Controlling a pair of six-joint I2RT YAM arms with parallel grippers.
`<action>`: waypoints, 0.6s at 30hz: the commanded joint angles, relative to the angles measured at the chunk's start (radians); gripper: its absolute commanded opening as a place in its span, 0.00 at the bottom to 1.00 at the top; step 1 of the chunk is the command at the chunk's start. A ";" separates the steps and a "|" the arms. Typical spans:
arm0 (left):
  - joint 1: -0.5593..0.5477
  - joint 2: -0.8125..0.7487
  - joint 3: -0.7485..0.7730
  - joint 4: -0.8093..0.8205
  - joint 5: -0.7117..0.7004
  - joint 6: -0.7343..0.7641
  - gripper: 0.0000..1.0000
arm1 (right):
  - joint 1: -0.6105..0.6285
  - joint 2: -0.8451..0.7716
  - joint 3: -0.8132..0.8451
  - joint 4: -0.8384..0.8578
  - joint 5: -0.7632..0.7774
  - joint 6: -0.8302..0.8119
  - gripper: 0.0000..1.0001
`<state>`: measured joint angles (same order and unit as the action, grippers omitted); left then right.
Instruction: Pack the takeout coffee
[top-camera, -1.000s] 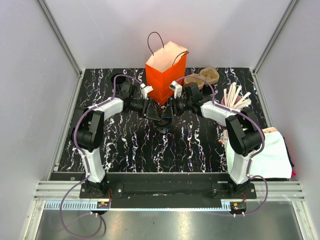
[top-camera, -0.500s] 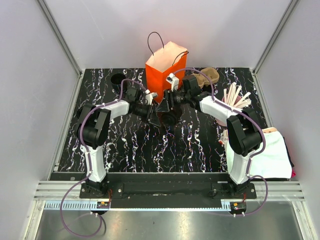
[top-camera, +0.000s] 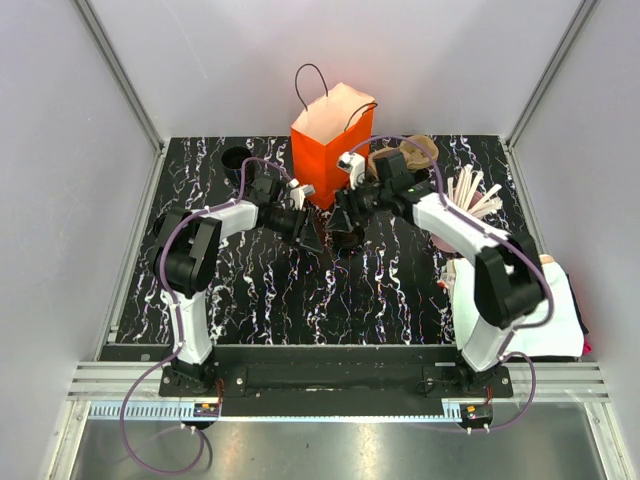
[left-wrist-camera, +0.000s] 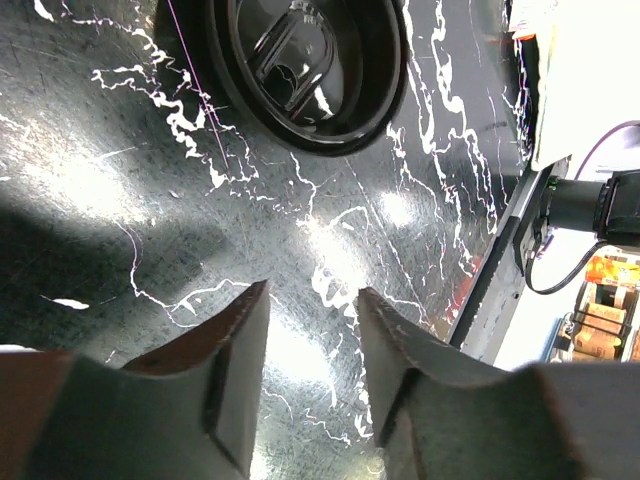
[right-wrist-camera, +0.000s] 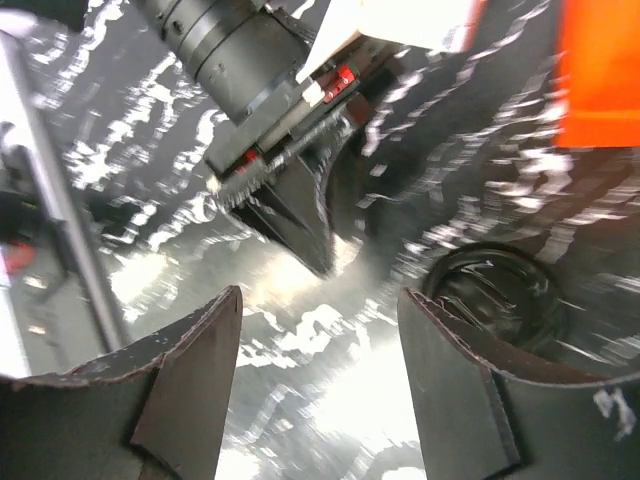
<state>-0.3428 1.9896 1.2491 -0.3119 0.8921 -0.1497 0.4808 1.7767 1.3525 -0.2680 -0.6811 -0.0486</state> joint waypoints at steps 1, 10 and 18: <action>0.002 -0.048 -0.002 0.030 -0.010 0.024 0.48 | -0.063 -0.184 -0.053 -0.069 0.130 -0.278 0.70; 0.002 -0.074 0.001 0.016 -0.005 0.058 0.55 | -0.137 -0.211 -0.220 0.114 0.425 -0.657 0.69; 0.008 -0.097 0.001 -0.018 0.042 0.116 0.64 | -0.142 -0.073 -0.277 0.443 0.520 -0.858 0.69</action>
<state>-0.3424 1.9583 1.2491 -0.3252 0.8898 -0.0902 0.3439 1.6459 1.0660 -0.0574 -0.2432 -0.7628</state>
